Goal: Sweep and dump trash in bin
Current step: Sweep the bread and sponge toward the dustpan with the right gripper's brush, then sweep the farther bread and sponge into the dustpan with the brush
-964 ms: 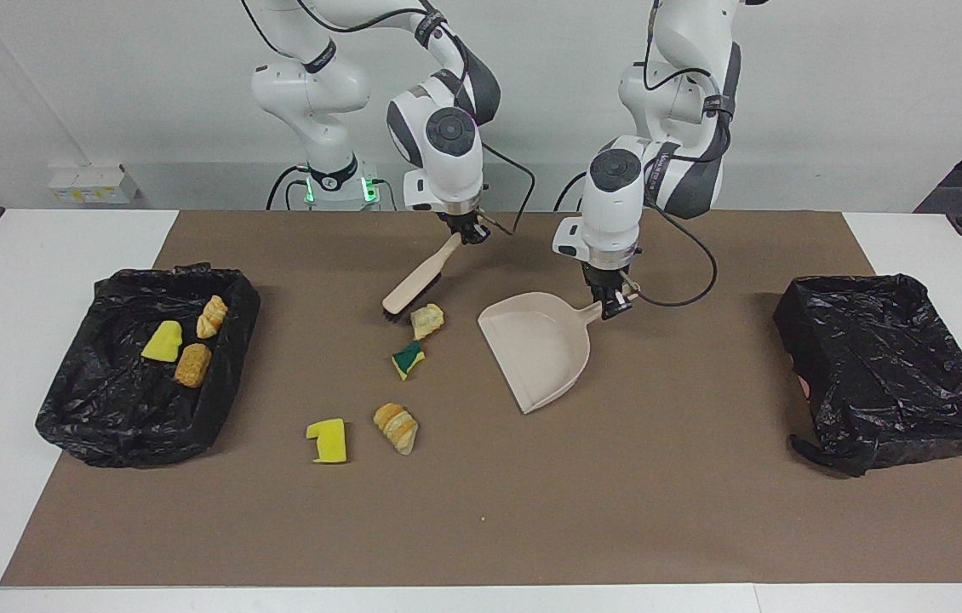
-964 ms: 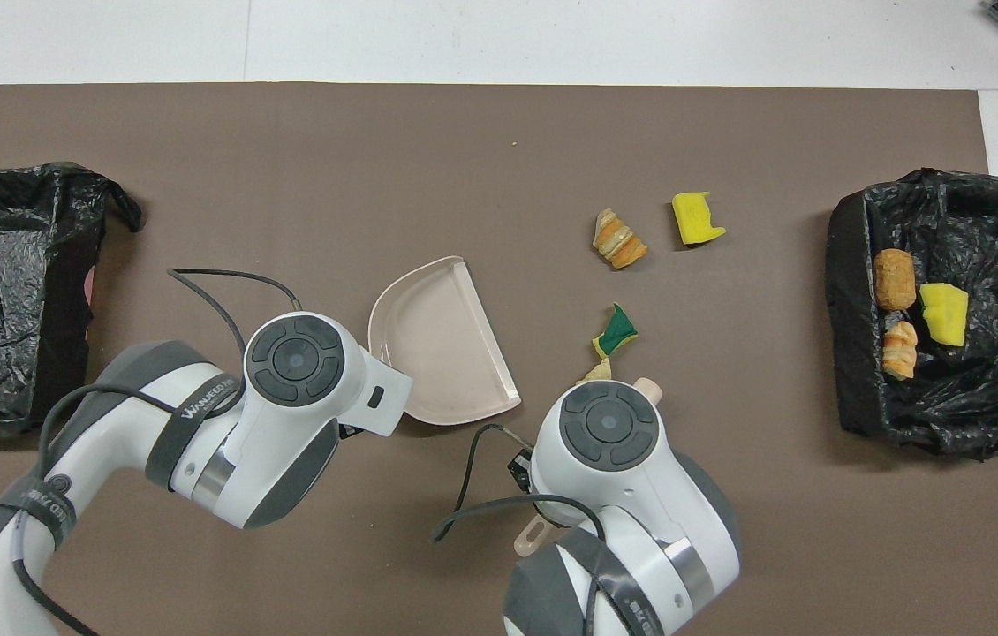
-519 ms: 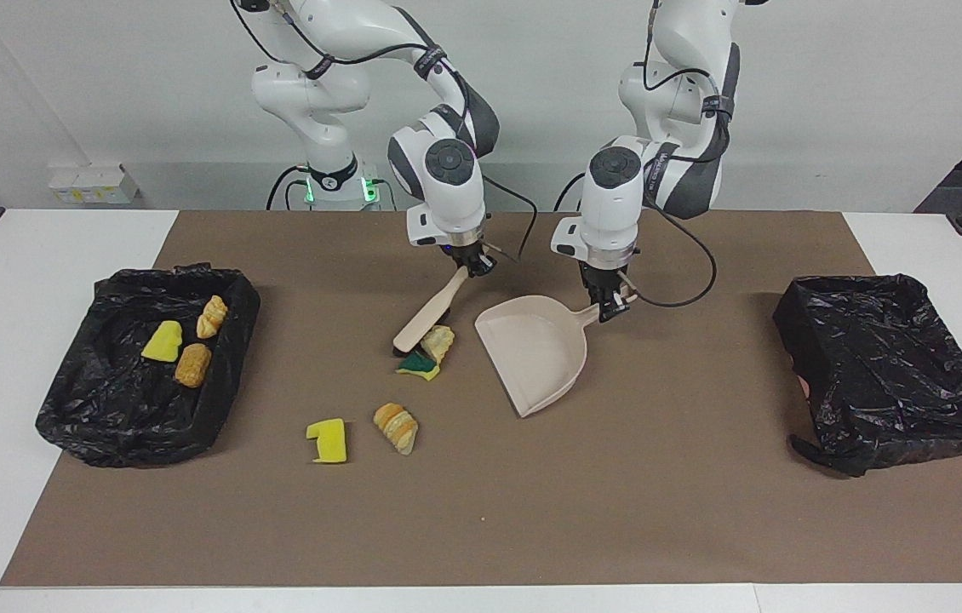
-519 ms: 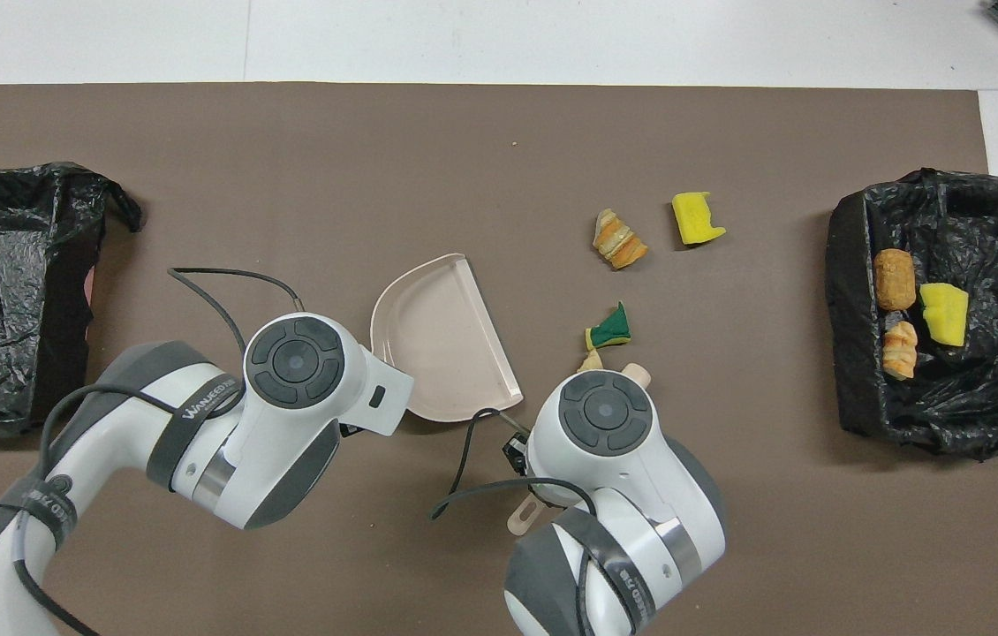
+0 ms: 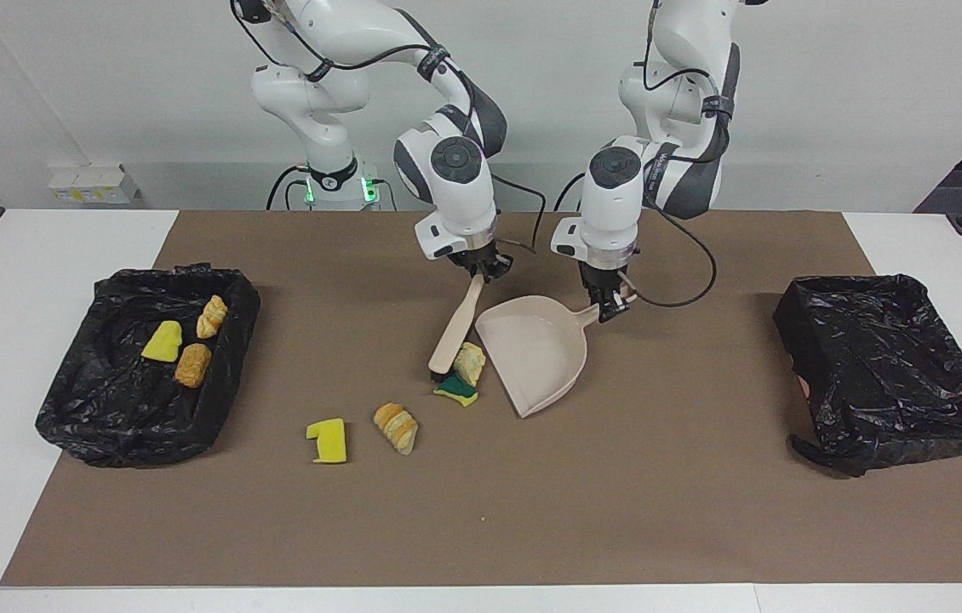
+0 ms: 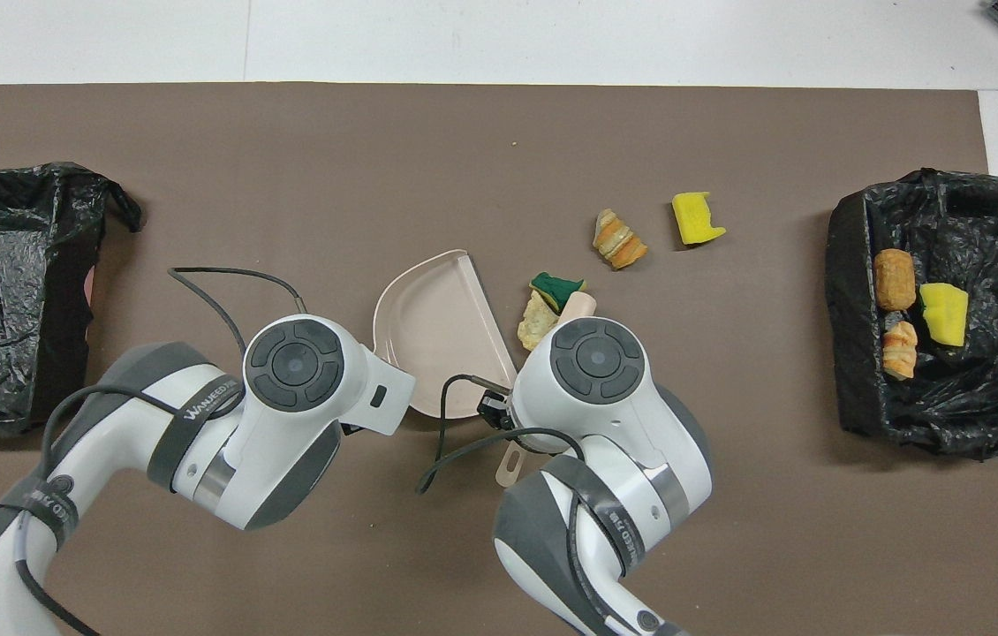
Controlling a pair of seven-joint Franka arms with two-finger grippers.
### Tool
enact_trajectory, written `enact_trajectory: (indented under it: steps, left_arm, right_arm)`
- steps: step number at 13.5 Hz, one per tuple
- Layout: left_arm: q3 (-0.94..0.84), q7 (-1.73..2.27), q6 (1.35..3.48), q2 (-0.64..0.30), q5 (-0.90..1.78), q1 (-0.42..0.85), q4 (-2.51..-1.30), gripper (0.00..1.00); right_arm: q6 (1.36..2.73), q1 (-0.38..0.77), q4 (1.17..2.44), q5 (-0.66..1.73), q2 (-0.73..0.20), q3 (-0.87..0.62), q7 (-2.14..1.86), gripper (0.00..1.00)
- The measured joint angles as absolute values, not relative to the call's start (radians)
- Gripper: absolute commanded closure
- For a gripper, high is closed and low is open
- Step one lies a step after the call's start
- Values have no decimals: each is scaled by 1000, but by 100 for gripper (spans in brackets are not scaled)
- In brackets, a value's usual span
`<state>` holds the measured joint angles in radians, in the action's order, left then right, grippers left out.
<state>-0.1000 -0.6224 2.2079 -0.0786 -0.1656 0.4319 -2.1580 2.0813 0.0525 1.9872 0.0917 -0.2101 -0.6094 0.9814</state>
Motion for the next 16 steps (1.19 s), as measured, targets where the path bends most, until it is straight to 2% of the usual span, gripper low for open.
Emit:
enact_trajectory:
  steps: [9,16]
  left_arm:
    - [-100,-591,2212,-79,-165,432,-2159,100]
    - [-99,-527,2225,-80,-162,432,-2160,100]
  right_arm:
    - [1985,11,1945,75,-152,-572,533,100]
    - [1986,-7,1944,-62,-152,-308,174,100]
